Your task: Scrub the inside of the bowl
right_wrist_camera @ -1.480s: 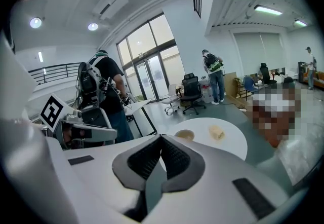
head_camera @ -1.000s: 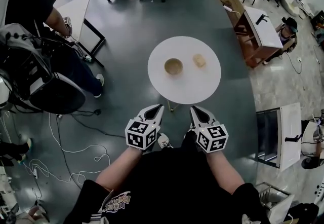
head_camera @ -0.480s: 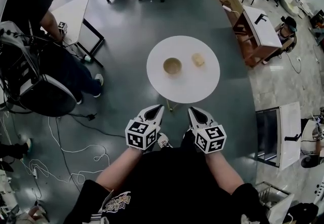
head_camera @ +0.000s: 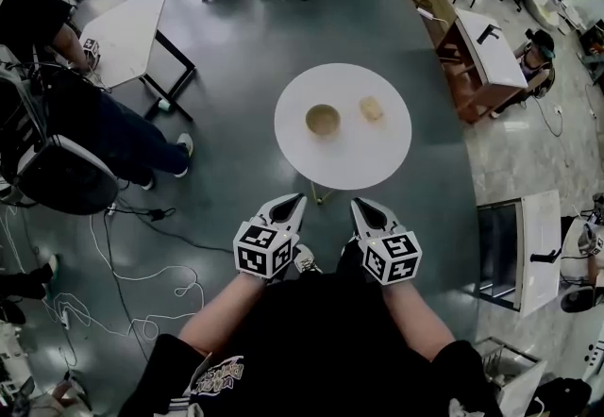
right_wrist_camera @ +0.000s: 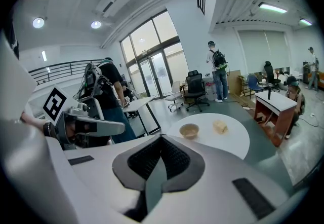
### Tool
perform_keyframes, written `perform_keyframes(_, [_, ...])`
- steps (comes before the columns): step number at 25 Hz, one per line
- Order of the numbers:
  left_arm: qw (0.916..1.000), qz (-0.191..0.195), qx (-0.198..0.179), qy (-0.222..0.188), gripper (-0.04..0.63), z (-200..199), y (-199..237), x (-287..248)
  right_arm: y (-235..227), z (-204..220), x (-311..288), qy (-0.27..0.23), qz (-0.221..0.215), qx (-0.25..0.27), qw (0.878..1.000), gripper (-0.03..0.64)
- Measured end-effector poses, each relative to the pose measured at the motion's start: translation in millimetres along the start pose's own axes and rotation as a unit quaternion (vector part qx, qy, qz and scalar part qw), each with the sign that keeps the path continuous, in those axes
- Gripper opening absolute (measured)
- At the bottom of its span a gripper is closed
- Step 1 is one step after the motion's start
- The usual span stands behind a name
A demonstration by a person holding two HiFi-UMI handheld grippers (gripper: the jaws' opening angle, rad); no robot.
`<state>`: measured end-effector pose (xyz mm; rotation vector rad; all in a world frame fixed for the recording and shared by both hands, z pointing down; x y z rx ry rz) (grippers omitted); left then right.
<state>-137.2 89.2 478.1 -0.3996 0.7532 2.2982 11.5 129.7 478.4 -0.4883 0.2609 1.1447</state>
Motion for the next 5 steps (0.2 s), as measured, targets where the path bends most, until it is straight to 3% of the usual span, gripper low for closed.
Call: perform_keyframes(5, [1.0000, -0.001, 0.000, 0.000, 0.006, 1.5, -5.6, 0.2, -2.0, 1.2, 5.7, 0.000, 0.000, 0.000, 1.000, 0.020])
Point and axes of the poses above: the fingertips, and each gripper's own axes: x backward along the fingers, y to its left, z out of its underside, the point moved 4 cm from there along x, backward along the fingers, and after that the axes turned 4 degrees about x, right-handed, at the moved point
